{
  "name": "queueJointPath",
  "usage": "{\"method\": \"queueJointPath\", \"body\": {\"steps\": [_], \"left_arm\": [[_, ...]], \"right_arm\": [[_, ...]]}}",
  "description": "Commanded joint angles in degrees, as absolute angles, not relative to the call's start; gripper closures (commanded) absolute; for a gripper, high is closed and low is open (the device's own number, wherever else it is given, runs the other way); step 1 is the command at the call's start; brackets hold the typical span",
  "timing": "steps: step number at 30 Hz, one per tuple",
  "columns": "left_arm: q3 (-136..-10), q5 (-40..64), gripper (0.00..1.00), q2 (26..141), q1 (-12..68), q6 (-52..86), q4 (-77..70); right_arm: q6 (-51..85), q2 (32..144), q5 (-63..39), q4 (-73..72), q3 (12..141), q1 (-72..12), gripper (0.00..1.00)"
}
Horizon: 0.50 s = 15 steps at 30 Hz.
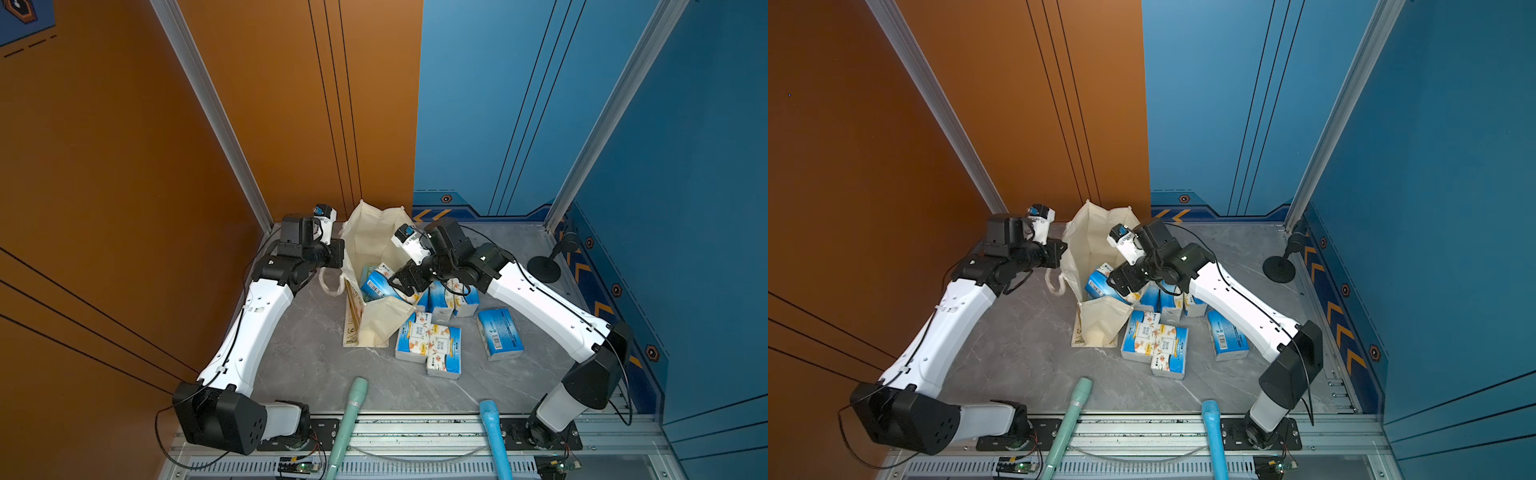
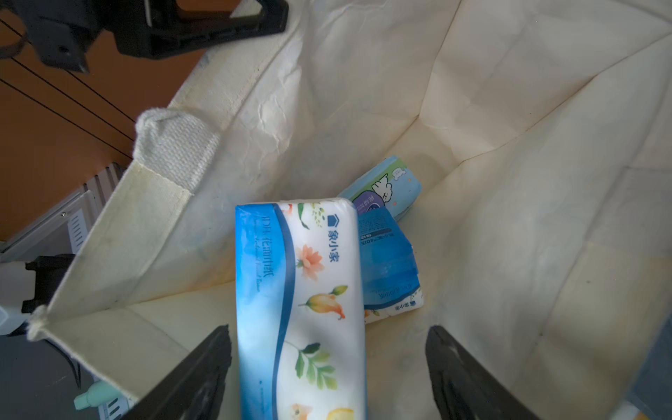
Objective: Put tissues into the canvas bag
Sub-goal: Adjust the pack of facial tissues in the canvas bag.
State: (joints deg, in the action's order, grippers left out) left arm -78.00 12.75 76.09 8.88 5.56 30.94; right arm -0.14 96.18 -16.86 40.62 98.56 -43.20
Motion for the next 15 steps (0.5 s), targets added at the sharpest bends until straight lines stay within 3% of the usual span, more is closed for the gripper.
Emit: {"method": "queueJointPath", "body": {"steps": [1, 4, 15], "left_arm": [[-77.75, 14.33, 1.0, 76.04, 8.13, 4.95, 30.06], [-77.81, 14.45, 1.0, 76.21, 8.0, 4.91, 30.06], [-78.18, 15.2, 1.0, 77.17, 7.73, 5.02, 29.73]], "right_arm": [[-3.21, 97.63, -16.34, 45.48, 102.32, -44.3, 0.13], [-4.27, 99.58, -16.02, 47.44, 104.47, -44.95, 0.08], [-5.23, 107.82, -11.04, 50.72, 111.99, -46.82, 0.08]]}}
